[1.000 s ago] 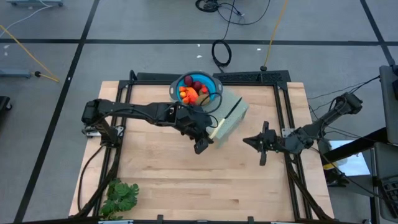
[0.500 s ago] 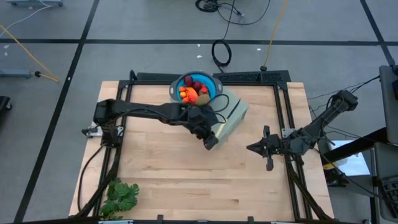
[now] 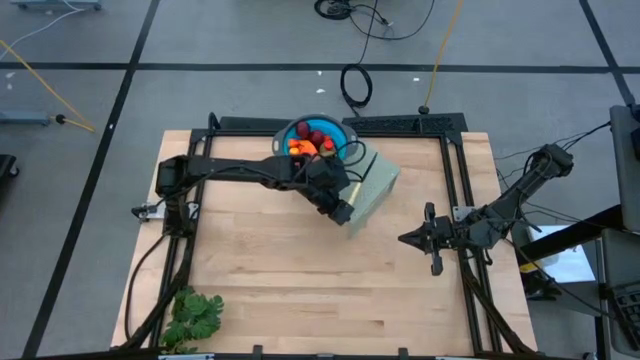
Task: Pick & Place Fruit
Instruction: Put the knife on the shelf
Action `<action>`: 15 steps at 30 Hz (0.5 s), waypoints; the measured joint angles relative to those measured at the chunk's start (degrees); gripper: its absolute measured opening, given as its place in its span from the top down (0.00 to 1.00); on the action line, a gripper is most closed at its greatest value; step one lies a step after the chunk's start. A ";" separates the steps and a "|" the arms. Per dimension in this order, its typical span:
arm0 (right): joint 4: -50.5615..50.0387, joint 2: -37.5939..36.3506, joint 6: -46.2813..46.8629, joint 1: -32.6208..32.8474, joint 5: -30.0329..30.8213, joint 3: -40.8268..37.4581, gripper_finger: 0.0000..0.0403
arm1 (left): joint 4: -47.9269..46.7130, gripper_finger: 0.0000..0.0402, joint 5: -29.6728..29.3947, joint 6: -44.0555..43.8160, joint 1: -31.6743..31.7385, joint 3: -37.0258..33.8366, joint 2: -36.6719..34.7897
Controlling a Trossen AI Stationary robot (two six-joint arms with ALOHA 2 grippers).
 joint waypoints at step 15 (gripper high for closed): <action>-0.23 0.00 0.01 -0.04 -1.51 0.04 1.00 | -1.66 0.92 7.45 -4.69 2.20 0.00 0.00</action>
